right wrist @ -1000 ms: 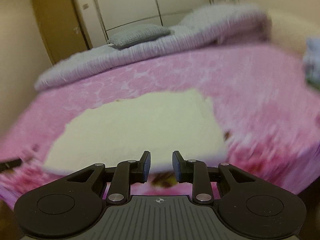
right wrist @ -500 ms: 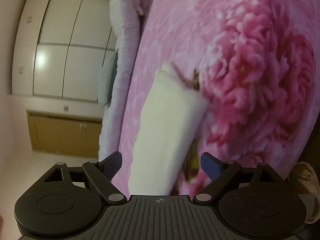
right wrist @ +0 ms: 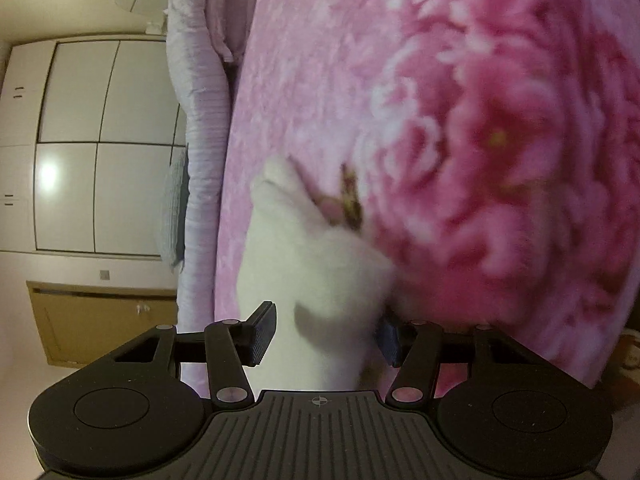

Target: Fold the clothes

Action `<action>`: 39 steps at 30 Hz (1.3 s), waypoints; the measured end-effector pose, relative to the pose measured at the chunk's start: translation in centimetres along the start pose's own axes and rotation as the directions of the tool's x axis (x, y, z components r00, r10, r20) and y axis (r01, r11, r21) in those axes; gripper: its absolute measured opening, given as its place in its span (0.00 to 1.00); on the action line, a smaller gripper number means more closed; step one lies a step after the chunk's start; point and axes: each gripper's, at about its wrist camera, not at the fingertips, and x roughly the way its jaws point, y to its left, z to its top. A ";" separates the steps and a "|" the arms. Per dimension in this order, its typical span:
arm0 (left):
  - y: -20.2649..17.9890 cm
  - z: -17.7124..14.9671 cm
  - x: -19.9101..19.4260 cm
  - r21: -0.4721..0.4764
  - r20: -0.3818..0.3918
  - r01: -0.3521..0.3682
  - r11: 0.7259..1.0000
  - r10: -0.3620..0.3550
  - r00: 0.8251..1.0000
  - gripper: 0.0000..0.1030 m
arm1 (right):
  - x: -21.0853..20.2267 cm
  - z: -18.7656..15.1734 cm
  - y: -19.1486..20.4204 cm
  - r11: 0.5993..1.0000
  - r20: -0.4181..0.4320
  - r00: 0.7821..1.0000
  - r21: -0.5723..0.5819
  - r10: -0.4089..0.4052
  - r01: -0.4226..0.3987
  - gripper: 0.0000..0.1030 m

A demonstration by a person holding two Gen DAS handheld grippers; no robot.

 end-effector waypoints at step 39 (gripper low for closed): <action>6.1 0.9 2.9 -0.552 0.057 0.398 0.733 -0.442 0.895 0.32 | 6.0 -11.6 16.7 0.646 -0.335 0.938 -0.735 -0.085 -0.204 0.74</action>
